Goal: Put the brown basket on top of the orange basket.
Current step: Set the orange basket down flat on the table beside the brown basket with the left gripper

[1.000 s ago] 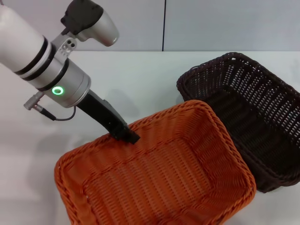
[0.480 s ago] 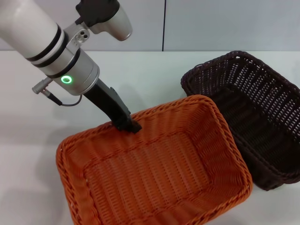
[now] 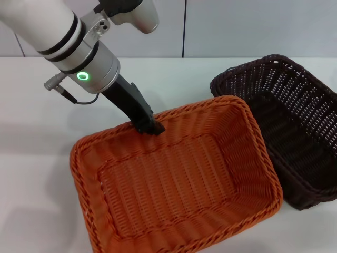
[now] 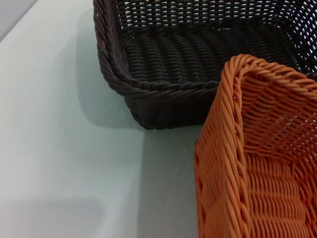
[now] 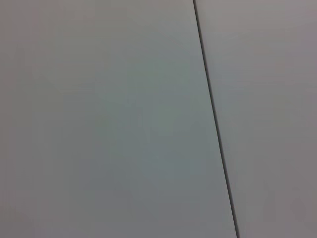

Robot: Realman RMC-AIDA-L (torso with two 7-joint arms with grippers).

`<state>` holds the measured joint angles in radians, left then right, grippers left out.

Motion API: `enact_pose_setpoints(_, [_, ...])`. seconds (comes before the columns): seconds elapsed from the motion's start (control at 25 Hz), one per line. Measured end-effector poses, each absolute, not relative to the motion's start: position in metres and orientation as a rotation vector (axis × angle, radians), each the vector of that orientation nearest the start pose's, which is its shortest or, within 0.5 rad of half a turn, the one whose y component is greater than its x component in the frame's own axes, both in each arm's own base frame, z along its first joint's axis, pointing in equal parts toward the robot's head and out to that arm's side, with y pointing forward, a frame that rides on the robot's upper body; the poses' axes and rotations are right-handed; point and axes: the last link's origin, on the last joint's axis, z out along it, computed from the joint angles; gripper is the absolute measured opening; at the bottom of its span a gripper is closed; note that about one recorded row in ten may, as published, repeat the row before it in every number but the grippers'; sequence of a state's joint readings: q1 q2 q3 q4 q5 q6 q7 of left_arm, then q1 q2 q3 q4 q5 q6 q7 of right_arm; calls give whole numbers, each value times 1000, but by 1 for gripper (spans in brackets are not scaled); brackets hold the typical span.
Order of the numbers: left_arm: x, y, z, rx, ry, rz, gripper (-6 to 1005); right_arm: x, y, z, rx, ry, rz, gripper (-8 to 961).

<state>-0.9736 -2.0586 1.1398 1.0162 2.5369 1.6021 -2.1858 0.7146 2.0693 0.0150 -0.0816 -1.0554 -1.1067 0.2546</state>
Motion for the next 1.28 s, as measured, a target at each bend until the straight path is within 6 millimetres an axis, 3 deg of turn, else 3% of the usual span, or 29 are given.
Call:
enact_pose_setpoints(0.88, [-108, 409, 3, -2837, -440, 434, 282, 305, 416, 69, -1259, 548, 795, 635])
enact_pose_setpoints(1.28, [-109, 411, 14, -2777, -418, 384, 625, 302, 417, 68, -1260, 547, 801, 634])
